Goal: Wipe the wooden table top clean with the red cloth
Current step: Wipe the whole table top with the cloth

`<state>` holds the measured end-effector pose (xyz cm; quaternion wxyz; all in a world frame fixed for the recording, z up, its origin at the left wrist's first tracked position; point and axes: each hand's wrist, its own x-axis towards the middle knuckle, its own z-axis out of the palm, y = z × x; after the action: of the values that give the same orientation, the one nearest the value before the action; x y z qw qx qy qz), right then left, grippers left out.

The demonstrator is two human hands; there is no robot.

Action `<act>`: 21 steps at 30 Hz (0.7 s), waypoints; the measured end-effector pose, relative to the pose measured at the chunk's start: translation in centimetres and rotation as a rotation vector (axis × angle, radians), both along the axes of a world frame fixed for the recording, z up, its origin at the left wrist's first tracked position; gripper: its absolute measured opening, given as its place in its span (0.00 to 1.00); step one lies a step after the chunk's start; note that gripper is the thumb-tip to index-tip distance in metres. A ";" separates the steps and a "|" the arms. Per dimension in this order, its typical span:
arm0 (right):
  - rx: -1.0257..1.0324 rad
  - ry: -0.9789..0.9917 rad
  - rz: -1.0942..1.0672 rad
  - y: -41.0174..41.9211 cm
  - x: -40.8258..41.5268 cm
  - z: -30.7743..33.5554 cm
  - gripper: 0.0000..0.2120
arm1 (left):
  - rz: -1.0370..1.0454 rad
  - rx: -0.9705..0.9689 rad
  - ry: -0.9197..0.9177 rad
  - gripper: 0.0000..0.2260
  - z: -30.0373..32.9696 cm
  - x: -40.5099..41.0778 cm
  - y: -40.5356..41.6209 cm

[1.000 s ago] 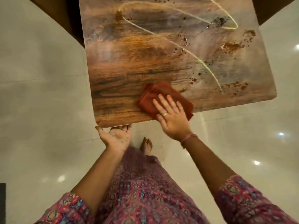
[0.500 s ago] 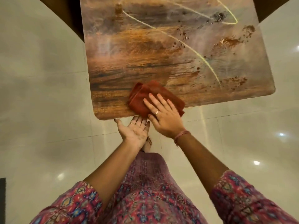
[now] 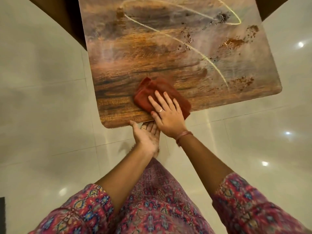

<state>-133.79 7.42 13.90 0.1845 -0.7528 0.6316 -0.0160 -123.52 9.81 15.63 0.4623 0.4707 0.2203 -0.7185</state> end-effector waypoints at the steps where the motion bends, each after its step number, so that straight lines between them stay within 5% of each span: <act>1: 0.003 -0.014 0.019 0.3 -1.1 0.1 0.25 | -0.012 0.013 -0.008 0.37 0.0 0.0 -0.1; 10: 0.059 0.099 -0.609 -12.1 -6.5 0.6 0.27 | -0.022 0.027 -0.046 0.37 -0.1 0.4 -0.3; 16: 0.043 0.032 -0.033 -3.3 0.0 0.6 0.25 | -0.090 0.036 -0.047 0.37 -0.1 -0.7 -0.5; 21: 0.006 0.039 -0.049 0.8 -3.6 0.7 0.24 | -0.176 0.002 -0.054 0.36 0.3 -2.4 -0.2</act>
<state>-137.39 8.23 14.63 0.1737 -0.7369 0.6533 -0.0038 -125.97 9.60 15.90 0.4026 0.5079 0.1664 -0.7432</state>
